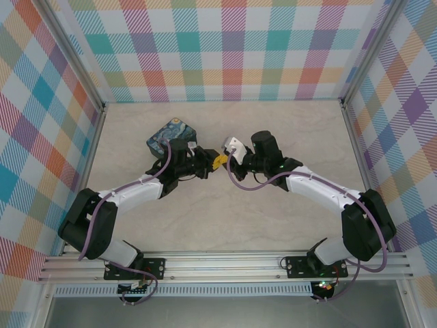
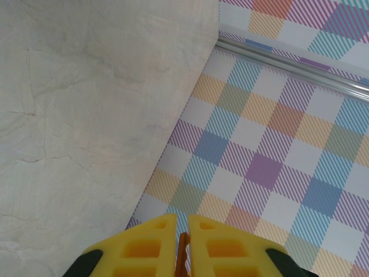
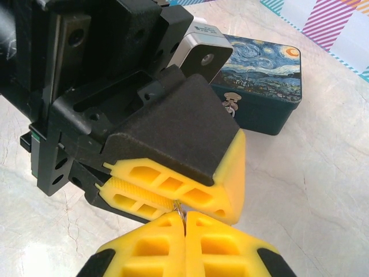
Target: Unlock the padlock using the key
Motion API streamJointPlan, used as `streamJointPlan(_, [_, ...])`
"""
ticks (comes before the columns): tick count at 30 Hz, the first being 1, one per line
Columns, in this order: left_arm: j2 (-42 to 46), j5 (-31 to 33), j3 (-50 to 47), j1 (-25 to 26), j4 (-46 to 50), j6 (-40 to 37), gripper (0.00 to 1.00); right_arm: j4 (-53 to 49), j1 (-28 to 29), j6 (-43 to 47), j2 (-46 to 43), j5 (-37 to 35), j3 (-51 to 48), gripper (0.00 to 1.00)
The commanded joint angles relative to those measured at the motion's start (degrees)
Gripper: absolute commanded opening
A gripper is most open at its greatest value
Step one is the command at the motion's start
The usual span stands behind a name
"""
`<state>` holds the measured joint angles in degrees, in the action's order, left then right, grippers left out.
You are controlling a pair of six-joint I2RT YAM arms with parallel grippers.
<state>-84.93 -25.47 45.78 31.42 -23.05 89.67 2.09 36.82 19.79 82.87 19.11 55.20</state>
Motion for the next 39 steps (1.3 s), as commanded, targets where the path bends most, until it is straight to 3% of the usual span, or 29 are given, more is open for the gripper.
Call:
streamJointPlan(1, [-0.3, -1.4, -0.6, 0.5, -1.6, 0.6, 0.07, 1.2, 0.0, 0.2, -1.3, 0.1, 0.2, 0.00])
streamJointPlan(11, [0.1, 0.1, -0.7, 0.5, -1.5, -1.7, 0.00, 1.3, -0.6, -1.3, -3.3, -1.4, -0.8, 0.00])
streamJointPlan(15, [2.5, 5.1, -0.7, 0.8, -1.0, -7.8, 0.00, 2.3, -1.7, -5.7, -6.9, 0.1, -2.8, 0.19])
streamJointPlan(18, [5.1, 10.5, -0.1, 1.7, 0.4, -16.4, 0.00, 2.4, -2.9, -9.9, -9.7, 2.4, -4.4, 0.31])
streamJointPlan(25, [10.1, 21.2, 0.0, 5.6, -5.7, -49.6, 0.00, 9.8, -6.9, -24.5, -15.0, 10.1, -8.9, 0.43])
streamJointPlan(28, [10.3, 20.9, 0.3, 6.5, -10.5, -57.1, 0.00, 12.3, -7.4, -26.6, -15.8, 13.6, -8.8, 0.49])
streamJointPlan(33, [9.1, 14.5, 1.9, 7.4, -15.3, -64.3, 0.00, 12.8, -7.8, -27.9, -15.0, 16.0, -6.8, 0.53])
streamJointPlan(39, [8.9, 10.7, 0.7, 7.8, -22.2, -68.0, 0.00, 19.7, -11.4, -43.4, -12.7, 22.1, -6.4, 0.52])
